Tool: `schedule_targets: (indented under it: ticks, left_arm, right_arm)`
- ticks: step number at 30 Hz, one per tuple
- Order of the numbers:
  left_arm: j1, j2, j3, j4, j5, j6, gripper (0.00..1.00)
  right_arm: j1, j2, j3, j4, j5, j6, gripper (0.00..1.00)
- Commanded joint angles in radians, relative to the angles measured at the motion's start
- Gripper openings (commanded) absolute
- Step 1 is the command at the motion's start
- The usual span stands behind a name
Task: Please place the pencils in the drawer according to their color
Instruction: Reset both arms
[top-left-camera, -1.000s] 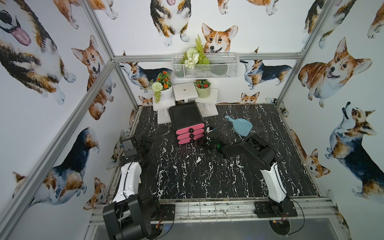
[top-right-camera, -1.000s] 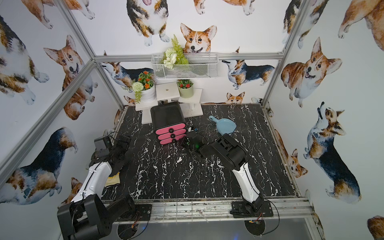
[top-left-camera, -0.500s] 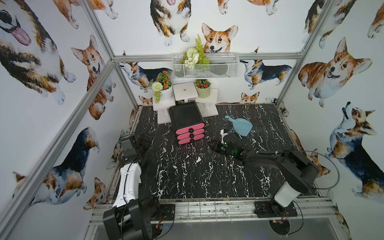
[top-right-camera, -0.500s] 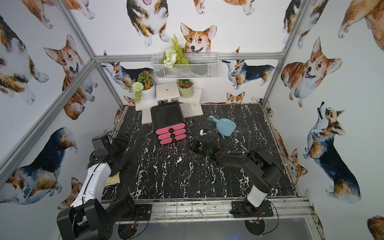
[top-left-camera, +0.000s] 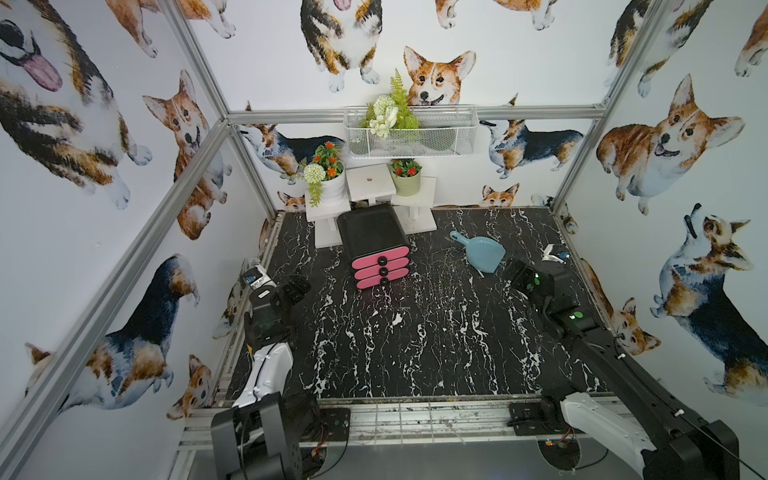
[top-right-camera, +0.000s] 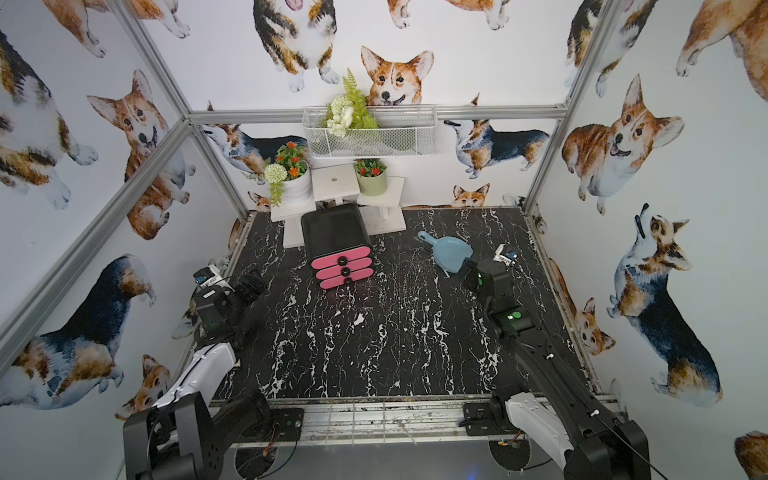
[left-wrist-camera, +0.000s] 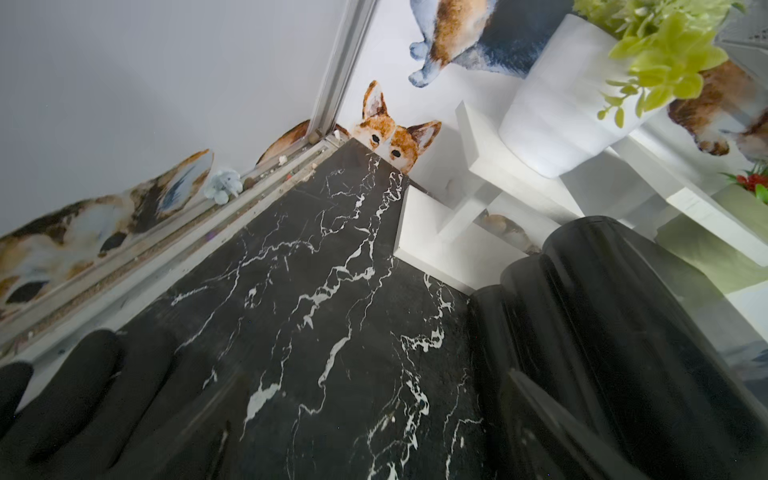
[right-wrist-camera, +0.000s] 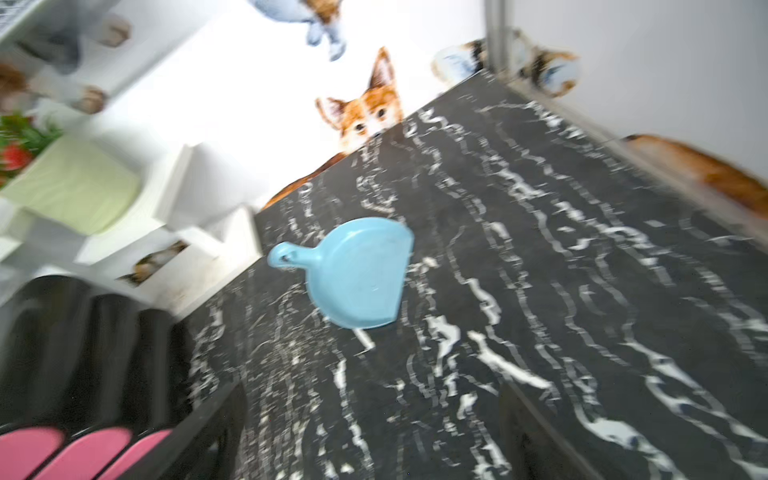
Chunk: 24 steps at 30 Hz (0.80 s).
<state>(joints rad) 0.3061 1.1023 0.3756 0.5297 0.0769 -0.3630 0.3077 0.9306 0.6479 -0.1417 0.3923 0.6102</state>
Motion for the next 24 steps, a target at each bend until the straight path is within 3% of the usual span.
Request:
schedule_targets:
  ticks: [1, 4, 7, 12, 21, 24]
  left_arm:
    - [-0.027, 0.057, -0.016, 0.193, -0.031, 0.111, 1.0]
    - [-0.076, 0.109, -0.032, 0.244, -0.076, 0.166, 1.0]
    - [-0.124, 0.16, -0.021, 0.226, -0.108, 0.226, 1.0]
    - [-0.129, 0.235, -0.009, 0.228, -0.085, 0.223, 1.0]
    - [-0.145, 0.484, -0.114, 0.646, -0.054, 0.248, 1.0]
    - [-0.147, 0.471, -0.084, 0.571, -0.052, 0.252, 1.0]
  right_arm:
    - [-0.026, 0.023, -0.018, 0.027, 0.13, -0.154, 1.0]
    - [-0.047, 0.077, -0.038, 0.113, 0.192, -0.252, 1.0]
    - [-0.078, 0.117, -0.083, 0.235, 0.179, -0.334, 1.0]
    - [-0.095, 0.147, -0.241, 0.56, 0.137, -0.473, 1.0]
    - [-0.153, 0.262, -0.309, 0.702, 0.019, -0.543, 1.0]
    - [-0.198, 0.275, -0.35, 0.784, -0.047, -0.539, 1.0]
